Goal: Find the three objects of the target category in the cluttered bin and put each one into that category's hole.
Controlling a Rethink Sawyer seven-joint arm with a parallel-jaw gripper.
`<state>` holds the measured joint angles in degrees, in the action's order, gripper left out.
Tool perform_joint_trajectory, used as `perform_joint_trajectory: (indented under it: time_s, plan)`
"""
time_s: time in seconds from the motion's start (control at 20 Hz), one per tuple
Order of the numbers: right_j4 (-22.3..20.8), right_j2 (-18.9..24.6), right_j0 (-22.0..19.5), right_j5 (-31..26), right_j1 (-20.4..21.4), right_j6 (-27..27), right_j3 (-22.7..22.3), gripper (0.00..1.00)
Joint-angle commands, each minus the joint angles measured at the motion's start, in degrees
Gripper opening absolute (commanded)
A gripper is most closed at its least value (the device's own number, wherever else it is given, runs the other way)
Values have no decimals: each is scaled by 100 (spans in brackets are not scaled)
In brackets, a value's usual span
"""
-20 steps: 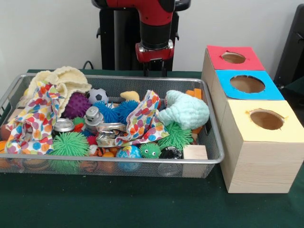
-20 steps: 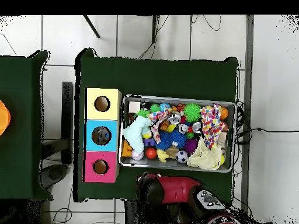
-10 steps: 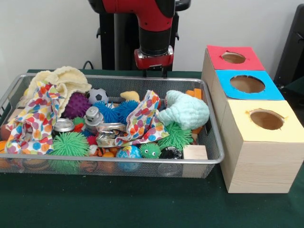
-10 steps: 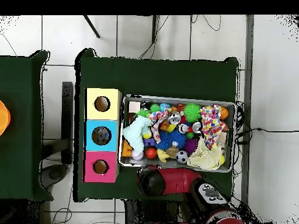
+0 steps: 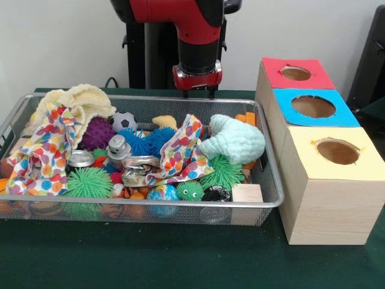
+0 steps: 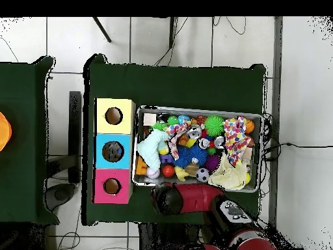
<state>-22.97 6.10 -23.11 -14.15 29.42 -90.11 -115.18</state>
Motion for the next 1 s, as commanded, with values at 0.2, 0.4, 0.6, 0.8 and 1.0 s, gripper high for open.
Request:
perform_joint_trajectory:
  time_s: [0.2, 0.4, 0.6, 0.8, 1.0]
  plan:
    - [-174, 631, -247, -515, -218, 203, 1184, 100]
    - [-236, 691, -352, -423, -426, 249, 1319, 100]
    - [-236, 716, -338, -572, -350, 284, 1368, 100]
    - [-151, 792, -317, -937, -131, 334, 1364, 100]
    - [-41, 717, -247, -1140, 360, 95, 937, 100]
